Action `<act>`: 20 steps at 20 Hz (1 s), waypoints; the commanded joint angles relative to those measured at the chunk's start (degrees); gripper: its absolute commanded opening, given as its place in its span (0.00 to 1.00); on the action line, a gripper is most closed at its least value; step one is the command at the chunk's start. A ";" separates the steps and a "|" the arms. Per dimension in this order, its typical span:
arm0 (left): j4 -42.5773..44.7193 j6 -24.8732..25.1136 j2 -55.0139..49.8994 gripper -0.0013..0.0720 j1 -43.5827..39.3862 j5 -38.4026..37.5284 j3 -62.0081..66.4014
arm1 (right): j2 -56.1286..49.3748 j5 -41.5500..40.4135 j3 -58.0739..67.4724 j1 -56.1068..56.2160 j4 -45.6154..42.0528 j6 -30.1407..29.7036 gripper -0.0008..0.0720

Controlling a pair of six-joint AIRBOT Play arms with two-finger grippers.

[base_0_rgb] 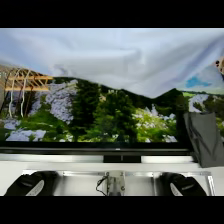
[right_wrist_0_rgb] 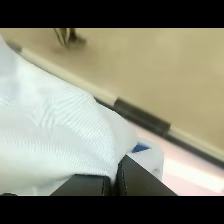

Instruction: Fold the shirts.

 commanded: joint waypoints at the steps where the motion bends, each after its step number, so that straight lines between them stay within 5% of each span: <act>1: 0.87 -0.90 2.34 0.07 0.48 0.17 5.88 | 7.61 -0.85 2.36 -0.04 -1.55 6.12 0.13; 7: 13.29 -0.90 2.16 0.07 0.48 -14.12 -1.86 | 4.52 30.38 -0.28 -0.04 -10.91 11.28 0.13; 11: 14.51 -0.85 2.49 0.07 0.44 -19.85 -20.20 | 4.15 32.72 -21.11 -0.04 -8.20 13.09 0.13; 14: 11.93 -0.87 2.05 0.07 0.42 -14.03 -36.20 | 3.98 18.16 -40.81 -0.04 -9.42 13.38 0.13; 17: 6.27 -1.11 0.76 0.07 0.42 -1.51 -49.79 | 0.04 -9.09 -53.70 -0.11 -11.93 25.77 0.13; 20: 0.39 -1.07 -2.34 0.07 0.44 7.10 -55.82 | -9.51 -25.22 -54.18 -0.11 -15.17 36.89 0.13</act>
